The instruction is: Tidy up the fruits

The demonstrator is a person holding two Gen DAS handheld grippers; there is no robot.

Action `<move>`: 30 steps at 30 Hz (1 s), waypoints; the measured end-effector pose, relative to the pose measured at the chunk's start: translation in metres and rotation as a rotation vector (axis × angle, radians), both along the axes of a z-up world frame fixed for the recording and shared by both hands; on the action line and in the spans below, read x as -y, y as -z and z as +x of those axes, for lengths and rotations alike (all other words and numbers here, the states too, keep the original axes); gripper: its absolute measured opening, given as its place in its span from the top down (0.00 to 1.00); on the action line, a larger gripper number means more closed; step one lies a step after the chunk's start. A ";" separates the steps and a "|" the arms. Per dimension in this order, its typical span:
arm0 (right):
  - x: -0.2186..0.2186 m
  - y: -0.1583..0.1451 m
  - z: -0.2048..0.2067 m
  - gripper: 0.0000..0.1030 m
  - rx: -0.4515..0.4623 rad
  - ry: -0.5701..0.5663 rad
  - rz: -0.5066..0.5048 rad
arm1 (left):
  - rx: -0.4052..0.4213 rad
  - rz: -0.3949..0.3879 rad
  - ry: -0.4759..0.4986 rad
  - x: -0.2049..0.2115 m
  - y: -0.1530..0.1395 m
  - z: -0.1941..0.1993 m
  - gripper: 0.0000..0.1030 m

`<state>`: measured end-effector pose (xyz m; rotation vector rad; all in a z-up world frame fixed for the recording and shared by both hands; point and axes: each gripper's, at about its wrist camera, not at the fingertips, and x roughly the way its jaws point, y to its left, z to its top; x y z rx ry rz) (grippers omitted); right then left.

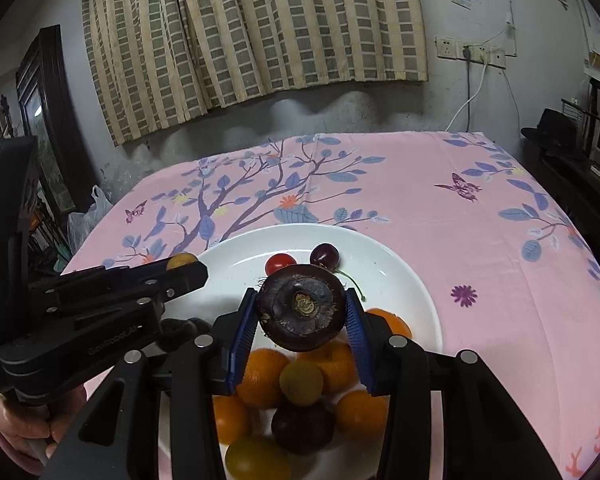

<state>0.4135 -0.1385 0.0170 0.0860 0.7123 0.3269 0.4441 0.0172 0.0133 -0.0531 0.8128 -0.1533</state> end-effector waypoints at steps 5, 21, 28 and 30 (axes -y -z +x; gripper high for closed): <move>-0.003 -0.003 -0.004 0.41 0.011 -0.004 -0.003 | 0.020 0.016 -0.056 -0.007 0.000 -0.010 0.38; 0.013 0.005 -0.177 0.04 0.090 -0.060 -0.143 | 0.068 0.070 -0.126 -0.040 -0.007 -0.210 0.05; 0.015 0.022 -0.197 0.04 0.059 -0.062 -0.196 | 0.065 0.135 -0.152 -0.042 0.011 -0.238 0.05; 0.015 0.021 -0.200 0.04 0.061 -0.069 -0.193 | 0.077 0.119 -0.152 -0.043 0.009 -0.240 0.05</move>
